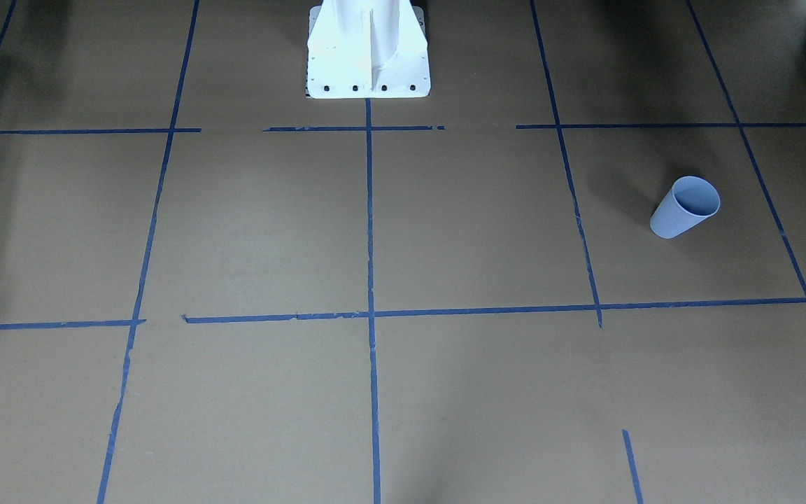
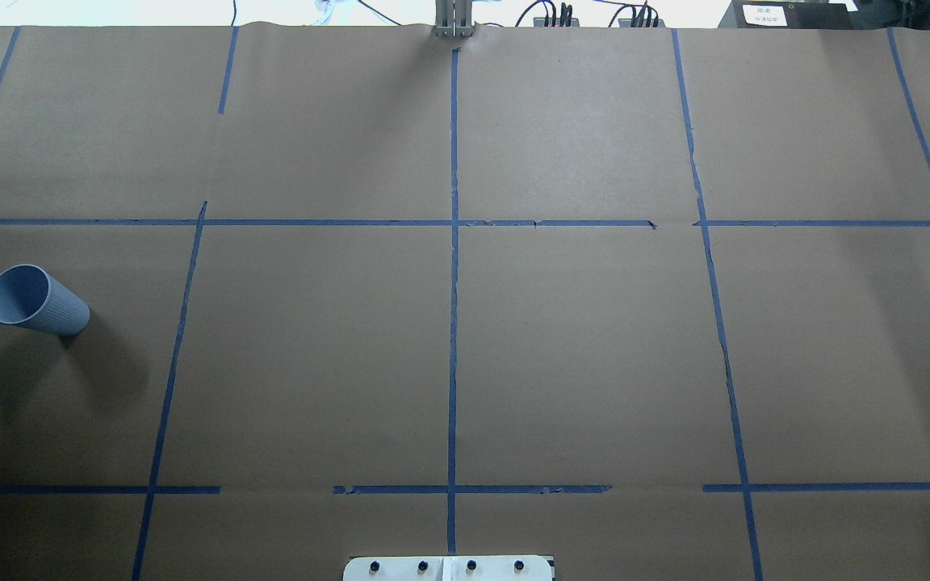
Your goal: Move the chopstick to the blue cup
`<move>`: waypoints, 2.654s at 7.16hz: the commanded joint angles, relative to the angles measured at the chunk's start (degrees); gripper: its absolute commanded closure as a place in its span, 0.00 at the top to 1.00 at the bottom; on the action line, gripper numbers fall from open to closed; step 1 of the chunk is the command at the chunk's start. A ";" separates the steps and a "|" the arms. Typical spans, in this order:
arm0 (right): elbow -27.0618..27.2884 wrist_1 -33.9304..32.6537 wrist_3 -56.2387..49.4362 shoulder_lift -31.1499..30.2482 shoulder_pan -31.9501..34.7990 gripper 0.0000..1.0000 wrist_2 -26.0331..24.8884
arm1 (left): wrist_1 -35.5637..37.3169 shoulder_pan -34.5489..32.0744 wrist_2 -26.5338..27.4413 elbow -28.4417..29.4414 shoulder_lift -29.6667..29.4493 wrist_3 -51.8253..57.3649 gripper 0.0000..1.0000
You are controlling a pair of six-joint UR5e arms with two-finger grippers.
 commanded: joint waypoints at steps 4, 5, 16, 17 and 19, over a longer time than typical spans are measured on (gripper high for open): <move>0.69 0.11 -0.35 -0.30 0.00 1.00 -0.18 | 0.06 0.00 -0.27 -0.54 0.01 -0.19 1.00; 1.21 0.11 -0.18 -0.39 0.00 1.00 -0.09 | -0.11 0.44 -0.27 -1.59 -0.08 -3.68 1.00; 1.22 0.11 0.17 0.49 -0.17 1.00 -0.18 | -19.36 23.63 0.26 -5.38 0.00 -39.66 1.00; 1.31 0.11 0.26 0.49 -0.17 1.00 -0.18 | -19.36 25.21 0.26 -5.03 0.01 -39.66 1.00; 1.48 0.11 0.26 0.49 -0.17 1.00 -0.18 | -19.28 27.16 0.26 -4.24 0.01 -39.66 0.68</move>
